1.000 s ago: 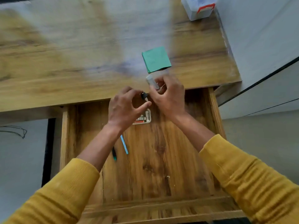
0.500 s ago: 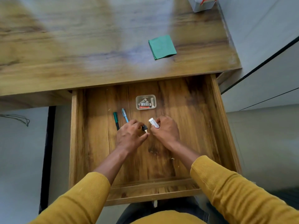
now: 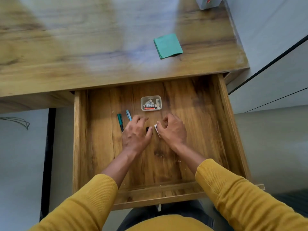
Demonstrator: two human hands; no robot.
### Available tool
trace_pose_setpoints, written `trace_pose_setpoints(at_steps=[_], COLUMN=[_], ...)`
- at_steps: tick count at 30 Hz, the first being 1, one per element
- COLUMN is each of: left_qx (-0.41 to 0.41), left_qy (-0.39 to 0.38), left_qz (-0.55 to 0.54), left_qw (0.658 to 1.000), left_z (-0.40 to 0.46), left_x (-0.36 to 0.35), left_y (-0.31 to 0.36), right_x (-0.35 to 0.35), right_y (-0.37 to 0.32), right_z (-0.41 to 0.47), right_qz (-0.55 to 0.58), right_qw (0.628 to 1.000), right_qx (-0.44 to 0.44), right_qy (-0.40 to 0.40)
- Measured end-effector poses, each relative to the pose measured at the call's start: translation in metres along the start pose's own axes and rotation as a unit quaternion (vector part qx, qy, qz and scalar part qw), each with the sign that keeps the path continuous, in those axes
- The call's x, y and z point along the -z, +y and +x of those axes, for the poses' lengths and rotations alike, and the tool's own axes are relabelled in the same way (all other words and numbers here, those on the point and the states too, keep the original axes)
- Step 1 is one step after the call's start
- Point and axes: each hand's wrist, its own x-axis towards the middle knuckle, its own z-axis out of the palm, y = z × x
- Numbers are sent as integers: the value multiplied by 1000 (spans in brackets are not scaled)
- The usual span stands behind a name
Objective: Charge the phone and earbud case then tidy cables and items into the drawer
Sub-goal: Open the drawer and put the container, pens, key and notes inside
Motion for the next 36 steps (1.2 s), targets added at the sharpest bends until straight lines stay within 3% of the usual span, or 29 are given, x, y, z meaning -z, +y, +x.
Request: trace_pose_setpoints(at_steps=[8,17,27,31,36], left_qx=[16,167,205,221,241], left_qy=[111,16,31,34,30], left_qz=[-152,-276,-338,-389,-428], left_qw=[982,947,918,894,871], left_z=[95,201,225,231,233], left_x=[45,64,55,54,55], left_y=[62,103,131,136,139], right_x=[69,106,108,112,116], right_y=[-48,-65,-77,-79,-78], right_z=[88,212,248,258,257], right_qz=[40,-29,-84,-34,129], right_qw=[990,996,994,998,990], right_qx=[56,40,-15,-44,-27], right_qy=[119,81,64,42,52])
